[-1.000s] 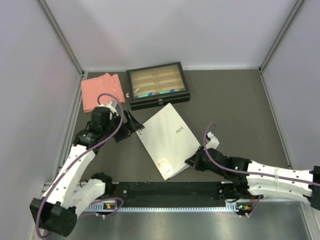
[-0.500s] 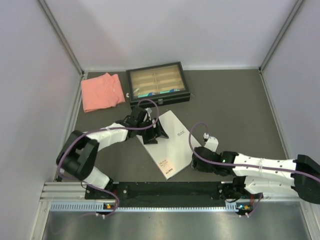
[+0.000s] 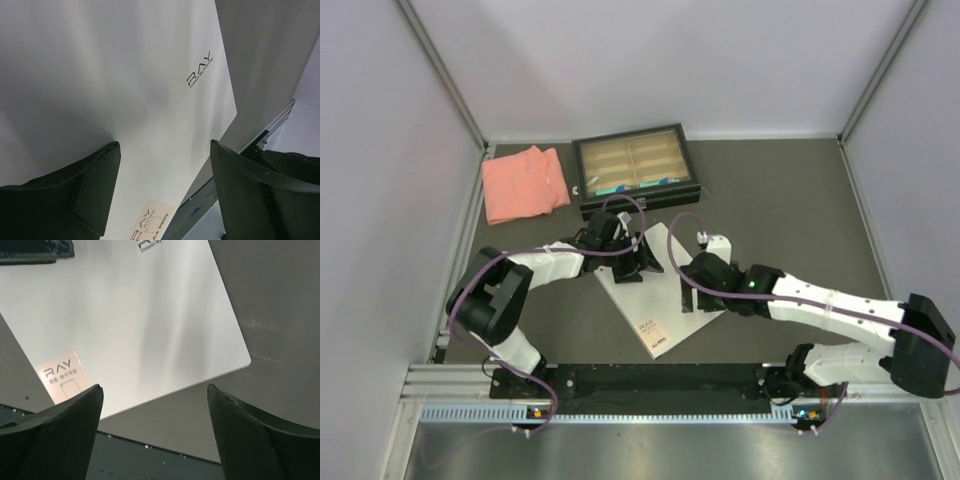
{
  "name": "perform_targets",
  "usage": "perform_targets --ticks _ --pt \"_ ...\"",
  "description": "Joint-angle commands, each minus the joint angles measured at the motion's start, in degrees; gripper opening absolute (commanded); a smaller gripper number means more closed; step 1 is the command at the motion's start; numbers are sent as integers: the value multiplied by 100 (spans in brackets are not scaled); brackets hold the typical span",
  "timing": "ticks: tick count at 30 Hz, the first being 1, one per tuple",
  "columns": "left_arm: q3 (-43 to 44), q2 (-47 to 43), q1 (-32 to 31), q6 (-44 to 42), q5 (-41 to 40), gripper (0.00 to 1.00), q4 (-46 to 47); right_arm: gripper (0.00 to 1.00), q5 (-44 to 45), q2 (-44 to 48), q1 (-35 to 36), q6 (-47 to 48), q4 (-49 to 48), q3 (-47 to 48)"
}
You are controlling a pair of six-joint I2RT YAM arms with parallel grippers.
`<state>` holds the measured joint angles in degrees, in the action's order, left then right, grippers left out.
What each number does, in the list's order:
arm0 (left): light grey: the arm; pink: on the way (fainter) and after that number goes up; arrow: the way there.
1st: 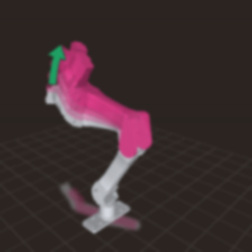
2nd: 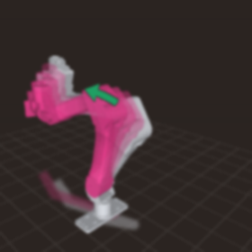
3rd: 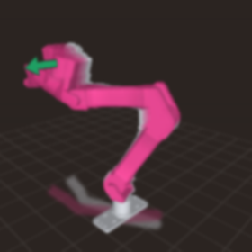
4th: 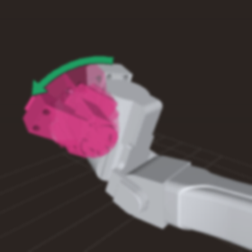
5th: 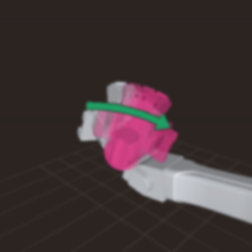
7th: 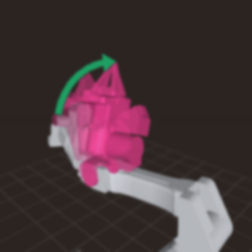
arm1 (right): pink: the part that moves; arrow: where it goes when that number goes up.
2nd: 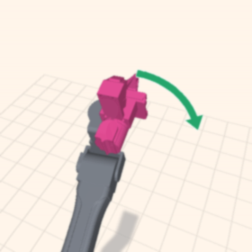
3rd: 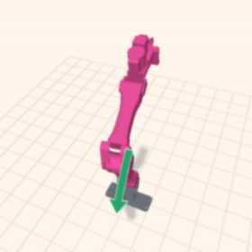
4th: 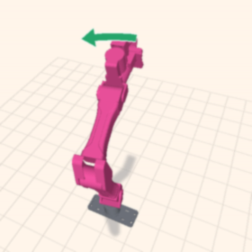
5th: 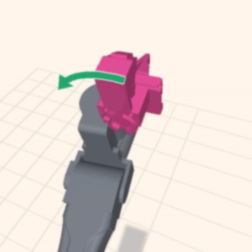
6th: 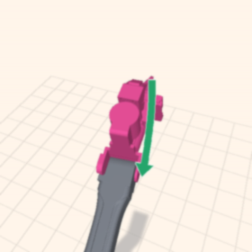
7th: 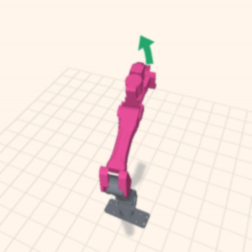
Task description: Put the files into the folder
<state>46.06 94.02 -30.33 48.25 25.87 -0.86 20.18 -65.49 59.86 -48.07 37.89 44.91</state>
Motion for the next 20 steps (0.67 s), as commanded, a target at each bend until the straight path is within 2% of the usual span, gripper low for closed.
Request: perform_targets --ticks 1,3,7,12,16,20 --pt "86 -173 9 -509 -521 79 -422 85 -375 -613 -211 904 -440 605" --pt "385 -488 9 -737 -565 83 -940 87 -323 -727 -220 1054 -414 738" --pt "1297 -1314 9 -1115 -810 88 -1968 99 -68 -264 -229 1160 -125 871" --pt "2362 -2711 1 -1528 -1162 95 -3040 99 696 1070 -255 1283 727 1256" --pt "3135 -3582 0 -1704 -1505 98 -3341 99 1443 2089 -255 1354 1649 1853" --pt "3830 -4119 1 -1863 -1681 98 -3719 99 1917 3031 -255 1863 1713 2451"
